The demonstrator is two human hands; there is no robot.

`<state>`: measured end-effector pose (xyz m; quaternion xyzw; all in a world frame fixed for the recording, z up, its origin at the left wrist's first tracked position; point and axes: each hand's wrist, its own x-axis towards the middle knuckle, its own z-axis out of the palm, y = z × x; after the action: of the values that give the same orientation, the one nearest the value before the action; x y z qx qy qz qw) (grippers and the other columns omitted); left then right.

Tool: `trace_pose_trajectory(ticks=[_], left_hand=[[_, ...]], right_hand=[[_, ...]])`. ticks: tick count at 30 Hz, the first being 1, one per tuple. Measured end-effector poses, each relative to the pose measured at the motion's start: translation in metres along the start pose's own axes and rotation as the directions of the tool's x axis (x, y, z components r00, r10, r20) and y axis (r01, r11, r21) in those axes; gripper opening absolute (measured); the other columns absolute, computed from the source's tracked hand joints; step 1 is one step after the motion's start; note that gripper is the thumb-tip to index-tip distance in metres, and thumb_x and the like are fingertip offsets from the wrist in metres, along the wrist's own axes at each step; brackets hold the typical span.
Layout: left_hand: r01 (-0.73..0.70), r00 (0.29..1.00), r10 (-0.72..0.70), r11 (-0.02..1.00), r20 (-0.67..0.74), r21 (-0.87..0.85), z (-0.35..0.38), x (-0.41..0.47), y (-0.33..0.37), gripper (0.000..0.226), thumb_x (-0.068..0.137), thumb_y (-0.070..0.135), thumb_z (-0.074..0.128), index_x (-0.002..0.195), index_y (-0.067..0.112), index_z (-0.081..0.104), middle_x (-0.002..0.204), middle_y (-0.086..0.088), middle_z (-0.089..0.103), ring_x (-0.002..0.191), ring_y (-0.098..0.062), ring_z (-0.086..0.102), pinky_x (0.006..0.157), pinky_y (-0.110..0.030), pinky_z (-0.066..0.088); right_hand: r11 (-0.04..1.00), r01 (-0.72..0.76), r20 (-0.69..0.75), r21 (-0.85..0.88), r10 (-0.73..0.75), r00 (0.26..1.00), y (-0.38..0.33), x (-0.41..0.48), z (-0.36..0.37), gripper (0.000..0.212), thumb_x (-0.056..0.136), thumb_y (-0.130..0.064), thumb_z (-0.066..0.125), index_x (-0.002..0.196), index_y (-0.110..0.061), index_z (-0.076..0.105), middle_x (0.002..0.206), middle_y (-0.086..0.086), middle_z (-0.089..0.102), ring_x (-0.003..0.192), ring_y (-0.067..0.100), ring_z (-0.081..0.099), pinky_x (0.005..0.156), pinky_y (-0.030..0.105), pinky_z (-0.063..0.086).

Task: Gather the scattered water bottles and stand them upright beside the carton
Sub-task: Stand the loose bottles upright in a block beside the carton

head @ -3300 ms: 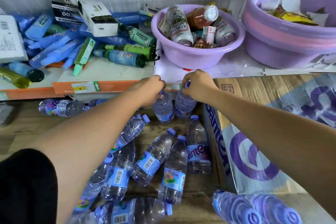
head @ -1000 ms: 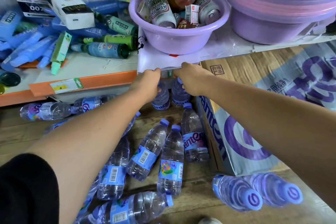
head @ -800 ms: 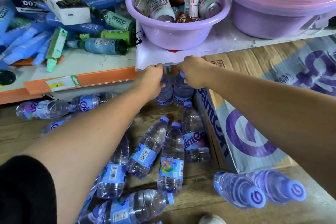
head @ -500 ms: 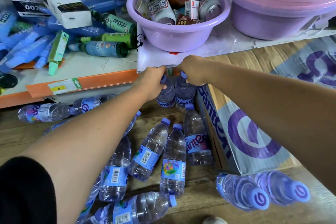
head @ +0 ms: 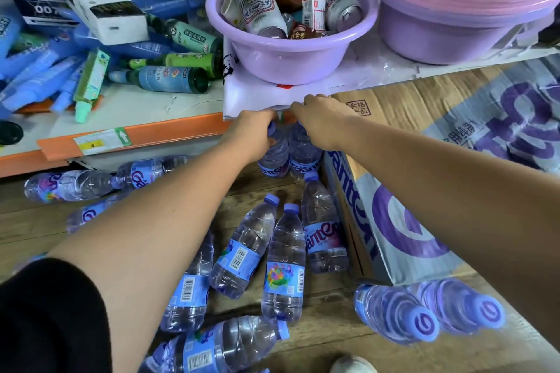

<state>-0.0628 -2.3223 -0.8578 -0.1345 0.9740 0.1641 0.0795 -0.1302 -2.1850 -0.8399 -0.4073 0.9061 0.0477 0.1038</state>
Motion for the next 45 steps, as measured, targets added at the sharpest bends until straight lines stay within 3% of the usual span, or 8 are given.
trace_pose_trajectory(ticks=[5, 10, 17, 26, 30, 32, 39, 45], left_hand=[[0.09, 0.996, -0.09, 0.995, -0.014, -0.05, 0.001, -0.015, 0.005, 0.078, 0.085, 0.016, 0.067, 0.147, 0.012, 0.02, 0.13, -0.026, 0.051, 0.116, -0.042, 0.053, 0.088, -0.042, 0.045], [0.202, 0.979, -0.204, 0.977, -0.024, -0.072, 0.024, -0.051, -0.013, 0.08, 0.088, 0.019, 0.064, 0.148, 0.007, 0.013, 0.132, -0.027, 0.048, 0.114, -0.044, 0.054, 0.087, -0.046, 0.046], [0.215, 0.963, -0.215, 0.976, 0.162, 0.021, 0.057, -0.069, -0.019, 0.051, 0.088, 0.016, 0.058, 0.13, -0.001, 0.034, 0.127, -0.029, 0.049, 0.116, -0.045, 0.051, 0.088, -0.045, 0.045], [0.236, 0.887, -0.232, 0.971, 0.4, 0.041, 0.094, -0.063, -0.025, 0.049, 0.093, 0.028, 0.052, 0.139, 0.015, 0.037, 0.134, -0.015, 0.054, 0.121, -0.034, 0.053, 0.095, -0.036, 0.044], [0.242, 0.865, -0.235, 0.969, 0.443, 0.041, 0.115, -0.056, -0.025, 0.06, 0.096, 0.042, 0.041, 0.149, 0.023, 0.019, 0.14, -0.009, 0.051, 0.13, -0.031, 0.045, 0.102, -0.036, 0.038], [0.252, 0.85, -0.269, 0.963, 0.452, 0.099, 0.122, -0.053, -0.026, 0.06, 0.098, 0.043, 0.036, 0.15, 0.025, 0.012, 0.144, -0.013, 0.045, 0.134, -0.033, 0.04, 0.103, -0.038, 0.036], [0.351, 0.871, -0.314, 0.936, 0.379, -0.031, 0.108, -0.053, -0.027, 0.05, 0.089, 0.037, 0.055, 0.132, 0.016, 0.041, 0.128, -0.013, 0.059, 0.119, -0.034, 0.054, 0.094, -0.037, 0.043], [0.335, 0.902, -0.313, 0.942, 0.296, -0.026, 0.07, -0.061, -0.038, 0.046, 0.077, 0.043, 0.068, 0.113, 0.018, 0.056, 0.102, 0.001, 0.061, 0.1, -0.026, 0.06, 0.077, -0.029, 0.044]], right_hand=[[1.0, -0.025, -0.133, 0.019, 0.027, 0.991, -0.005, -0.012, 0.013, 0.082, 0.082, -0.006, 0.06, 0.149, -0.016, 0.014, 0.144, 0.02, 0.027, 0.124, 0.039, 0.037, 0.097, 0.044, 0.042], [0.969, -0.152, -0.317, 0.197, 0.21, 0.925, -0.025, -0.03, 0.021, 0.046, 0.086, -0.009, 0.05, 0.13, -0.005, 0.04, 0.131, 0.018, 0.042, 0.119, 0.036, 0.042, 0.089, 0.041, 0.043], [0.976, -0.11, 0.063, 0.188, 0.1, 0.993, -0.04, -0.041, 0.034, 0.031, 0.088, -0.005, 0.048, 0.118, -0.003, 0.056, 0.119, 0.018, 0.06, 0.102, 0.034, 0.06, 0.071, 0.035, 0.046], [1.0, -0.028, 0.523, 0.007, 0.02, 0.852, -0.047, -0.021, 0.065, 0.015, 0.091, -0.004, 0.045, 0.096, 0.0, 0.059, 0.084, 0.007, 0.049, 0.083, 0.026, 0.056, 0.077, 0.033, 0.048], [1.0, 0.017, 0.593, -0.02, -0.002, 0.805, -0.047, -0.013, 0.076, 0.018, 0.093, -0.005, 0.041, 0.096, -0.004, 0.059, 0.095, 0.011, 0.054, 0.081, 0.023, 0.051, 0.067, 0.03, 0.041], [0.999, -0.035, 0.604, 0.033, 0.008, 0.797, -0.048, -0.007, 0.08, 0.029, 0.095, -0.005, 0.041, 0.118, -0.001, 0.058, 0.112, 0.016, 0.056, 0.088, 0.023, 0.047, 0.075, 0.028, 0.038], [0.966, -0.249, 0.608, 0.071, 0.156, 0.778, -0.057, -0.008, 0.094, 0.068, 0.095, -0.019, 0.049, 0.152, -0.009, 0.014, 0.152, 0.022, 0.023, 0.136, 0.04, 0.03, 0.108, 0.045, 0.034], [0.914, -0.315, 0.614, 0.257, 0.097, 0.783, -0.056, -0.011, 0.084, 0.072, 0.074, -0.019, 0.073, 0.135, -0.009, 0.037, 0.127, 0.013, 0.05, 0.102, 0.027, 0.052, 0.07, 0.03, 0.046]])
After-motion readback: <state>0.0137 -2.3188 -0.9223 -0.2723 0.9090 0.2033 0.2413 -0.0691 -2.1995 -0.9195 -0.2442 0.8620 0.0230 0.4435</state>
